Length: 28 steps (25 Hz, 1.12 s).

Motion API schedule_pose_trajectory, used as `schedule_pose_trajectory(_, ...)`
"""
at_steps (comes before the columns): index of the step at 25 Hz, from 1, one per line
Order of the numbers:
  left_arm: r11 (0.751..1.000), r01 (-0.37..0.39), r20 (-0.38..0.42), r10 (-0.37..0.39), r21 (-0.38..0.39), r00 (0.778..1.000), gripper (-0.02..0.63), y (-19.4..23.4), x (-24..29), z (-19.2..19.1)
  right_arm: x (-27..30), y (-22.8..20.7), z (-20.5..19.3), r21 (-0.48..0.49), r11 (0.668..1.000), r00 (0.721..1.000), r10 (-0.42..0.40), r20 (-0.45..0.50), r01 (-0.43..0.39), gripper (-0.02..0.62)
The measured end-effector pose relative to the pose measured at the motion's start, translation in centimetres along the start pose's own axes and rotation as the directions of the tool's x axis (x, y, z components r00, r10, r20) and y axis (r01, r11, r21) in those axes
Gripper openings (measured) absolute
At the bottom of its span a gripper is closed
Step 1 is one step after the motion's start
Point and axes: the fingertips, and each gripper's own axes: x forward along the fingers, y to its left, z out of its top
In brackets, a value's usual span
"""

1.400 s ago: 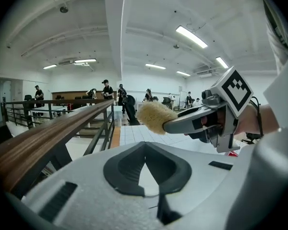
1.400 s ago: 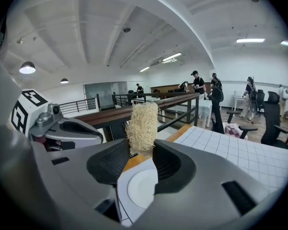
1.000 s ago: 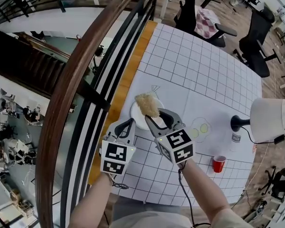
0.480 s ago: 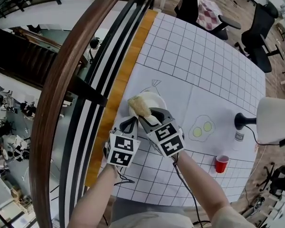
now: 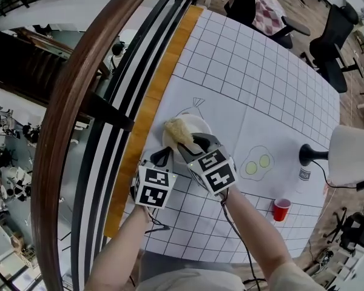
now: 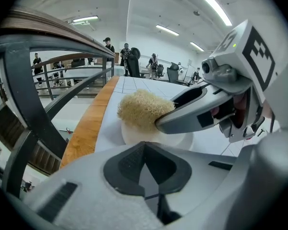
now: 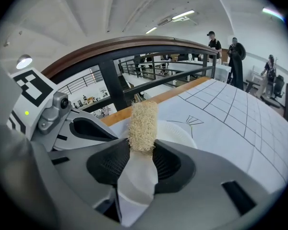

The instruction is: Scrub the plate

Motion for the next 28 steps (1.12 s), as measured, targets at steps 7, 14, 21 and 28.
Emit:
schedule_pose_trajectory(7,0.999,-0.022,0.010,0.022,-0.032,1.000,0.012,0.8,0.2,0.2,-1.8,-5.4,-0.8,0.043,0.990,0.991,-0.132,-0.003,0.132,0.153)
schedule_pose_trajectory(14,0.999,-0.030,-0.005,0.030,-0.033,1.000,0.012,0.6,0.2,-0.1,-4.5,-6.4,0.8,0.038,0.974,0.972,-0.227,0.066,0.225,0.153)
schedule_pose_trajectory(21,0.999,-0.049,-0.011,0.049,-0.013,0.999,0.012,0.7,0.4,-0.1,-3.5,1.6,-0.3,-0.108,0.994,0.999,-0.037,-0.038,0.032,0.153)
schedule_pose_trajectory(28,0.997,-0.076,0.006,0.076,0.021,0.997,0.012,0.6,0.5,-0.1,-1.6,2.6,-2.5,-0.112,0.993,0.995,-0.045,-0.088,0.035,0.149)
